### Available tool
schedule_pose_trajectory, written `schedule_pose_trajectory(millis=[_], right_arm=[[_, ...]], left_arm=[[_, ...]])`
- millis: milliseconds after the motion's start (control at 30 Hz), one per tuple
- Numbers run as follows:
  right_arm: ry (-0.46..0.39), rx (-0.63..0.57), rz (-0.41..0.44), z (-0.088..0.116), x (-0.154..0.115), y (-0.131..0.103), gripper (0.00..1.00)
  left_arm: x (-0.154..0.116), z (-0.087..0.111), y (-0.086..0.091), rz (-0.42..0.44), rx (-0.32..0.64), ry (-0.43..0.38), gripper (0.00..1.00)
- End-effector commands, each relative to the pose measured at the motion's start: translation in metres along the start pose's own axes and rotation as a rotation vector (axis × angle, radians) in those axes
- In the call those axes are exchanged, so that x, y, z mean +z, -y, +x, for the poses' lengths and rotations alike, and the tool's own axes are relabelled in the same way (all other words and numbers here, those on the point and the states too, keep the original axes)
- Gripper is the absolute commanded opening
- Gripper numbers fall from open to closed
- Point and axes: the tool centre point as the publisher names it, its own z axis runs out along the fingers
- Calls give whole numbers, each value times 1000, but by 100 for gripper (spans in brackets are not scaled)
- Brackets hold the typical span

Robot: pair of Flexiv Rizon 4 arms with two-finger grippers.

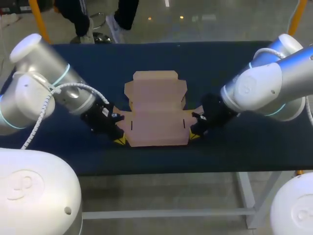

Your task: Assemble the packaging by folding the flat box into shape, placing the metal phone stand inside, and closing the box properly

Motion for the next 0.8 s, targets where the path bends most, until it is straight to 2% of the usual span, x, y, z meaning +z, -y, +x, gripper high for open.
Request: schedule_pose_trajectory(millis=[33, 800], right_arm=[[21, -5, -1, 5, 3, 0, 0], [70, -36, -2, 14, 8, 0, 0]], left_arm=[[2, 5, 2, -9, 7, 13, 0], [14, 20, 5, -48, 50, 32, 0]])
